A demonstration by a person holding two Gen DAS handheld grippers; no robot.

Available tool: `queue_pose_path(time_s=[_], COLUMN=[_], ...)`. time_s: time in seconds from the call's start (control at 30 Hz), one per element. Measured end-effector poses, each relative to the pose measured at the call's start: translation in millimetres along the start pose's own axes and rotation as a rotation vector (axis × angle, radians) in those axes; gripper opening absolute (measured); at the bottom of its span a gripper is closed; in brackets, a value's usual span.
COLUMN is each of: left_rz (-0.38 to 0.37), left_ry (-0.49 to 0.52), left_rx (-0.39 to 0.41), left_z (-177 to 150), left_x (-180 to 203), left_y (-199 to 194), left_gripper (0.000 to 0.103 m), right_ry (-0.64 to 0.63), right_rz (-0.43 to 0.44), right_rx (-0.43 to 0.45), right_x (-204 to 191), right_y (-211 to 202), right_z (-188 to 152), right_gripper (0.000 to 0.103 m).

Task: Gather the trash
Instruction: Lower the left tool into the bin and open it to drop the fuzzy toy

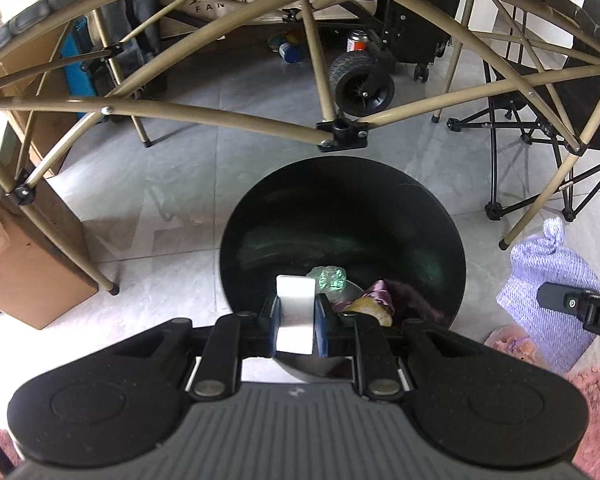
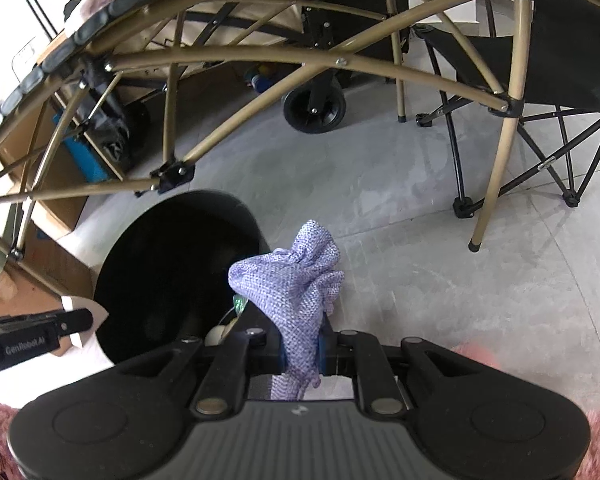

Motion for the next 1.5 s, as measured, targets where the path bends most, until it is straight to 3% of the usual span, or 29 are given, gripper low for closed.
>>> queue_pose_path(time_s=[0.73, 0.9, 0.93, 1.0, 1.03, 1.07, 1.17, 1.5], left_rz=[-0.003, 0.035, 0.040, 0.042, 0.042, 0.044, 0.054, 0.062], left_ry=[0.022, 0.023, 0.021, 0.008, -0.004, -0.019, -0.033, -0.024], left_rx=[-0.068, -0.096, -0.102, -0.114, -0.119, -0.121, -0.118, -0.114], left_z=[29.0, 28.2, 28.0, 27.5, 27.2, 27.4, 28.0, 26.9], left_x=[35.3, 36.4, 35.7, 33.5, 31.5, 29.5, 27.3, 26.3], left_y=[46.3, 52.5, 53.7, 55.1, 55.2, 54.8, 52.9, 49.7], left_gripper=[0.018, 0.021, 0.027, 0.052, 0.072, 0.086, 0.100, 0.100], right_ry=[0.065, 0.075, 0.077, 0.077, 0.076, 0.076, 0.073, 0.066], right_rz=[-0.004, -0.007, -0.007, -0.006, -0.005, -0.004, -0.003, -0.004], right_rx=[0.018, 0.009, 0.007, 0.005, 0.004, 0.004, 0.006, 0.011], right_x=[14.9, 17.9, 17.4, 17.1, 17.8, 17.5, 17.2, 14.5], right_y=[15.7, 17.4, 17.7, 18.3, 18.2, 18.1, 17.0, 15.6], right_z=[28.2, 25.5, 25.2, 23.9, 23.6, 23.3, 22.7, 21.4], right_gripper=[0.013, 0.013, 0.013, 0.013, 0.013, 0.013, 0.013, 0.013])
Point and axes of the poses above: each gripper's, at about its wrist camera, not at the fingertips, and y roughly the way its jaws point, x to its right, z to its top, the point moved 3 cm from there along y, roughly the way its jaws point, and after that the axes turned 7 degrees about z, right-handed, at the moved point
